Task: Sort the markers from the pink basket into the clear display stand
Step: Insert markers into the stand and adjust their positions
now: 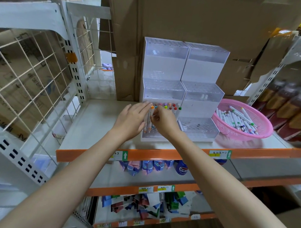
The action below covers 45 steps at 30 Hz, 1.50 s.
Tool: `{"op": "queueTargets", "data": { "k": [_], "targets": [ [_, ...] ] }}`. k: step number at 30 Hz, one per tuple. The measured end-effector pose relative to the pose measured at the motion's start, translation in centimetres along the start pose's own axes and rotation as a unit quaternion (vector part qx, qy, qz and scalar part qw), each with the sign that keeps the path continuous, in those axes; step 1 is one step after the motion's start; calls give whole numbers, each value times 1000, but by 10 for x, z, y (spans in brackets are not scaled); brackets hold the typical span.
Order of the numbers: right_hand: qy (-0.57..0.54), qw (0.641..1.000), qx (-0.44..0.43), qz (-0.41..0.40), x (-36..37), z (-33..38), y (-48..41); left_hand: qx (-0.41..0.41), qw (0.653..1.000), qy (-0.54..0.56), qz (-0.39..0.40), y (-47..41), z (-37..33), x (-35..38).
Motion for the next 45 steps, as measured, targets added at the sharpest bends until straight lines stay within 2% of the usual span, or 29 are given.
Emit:
{"op": "queueTargets", "data": {
  "k": [3, 8, 13, 15, 17, 20, 24, 28, 34, 38, 45],
  "targets": [
    [-8, 1000, 9, -9, -2, 1, 1, 12, 1000, -9, 2, 3, 2, -2],
    [11, 1000, 13, 23, 3, -1, 2, 15, 1000, -16, 6, 3, 5, -4],
    [20, 1000, 9, 10, 1, -1, 4, 10, 1000, -4, 6, 2, 4, -3],
    [25, 999, -12, -18, -7, 2, 7, 9, 1000, 2, 1, 3, 3, -5],
    [31, 995, -58, -80, -20, 11, 13, 10, 1000, 6, -11, 4, 3, -8],
    [146, 971, -124, -145, -26, 22, 19, 4, 1000, 2, -7, 5, 3, -7],
    [226, 954, -144, -131, -13, 17, 18, -3, 1000, -8, 4, 4, 3, -4],
    [236, 955, -135, -117, -11, 15, 16, -8, 1000, -12, 16, 4, 3, -2],
    [197, 969, -130, -76, -16, 8, 14, -18, 1000, -6, -20, -5, -10, -16],
    [177, 976, -117, -56, -34, -14, 19, 4, 999, -21, -25, -25, -36, -23],
    [205, 974, -83, -56, -88, -88, 27, 59, 998, -1, -9, -76, -113, -19]
  ]
}}
Point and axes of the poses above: each hand's wrist, its own y-axis away from the middle knuckle, its own x-axis out of the palm, z = x × y, the point moved 8 cm from there along -y, towards the middle knuckle, and after that the axes turned 3 degrees about z, right-handed, at the moved point
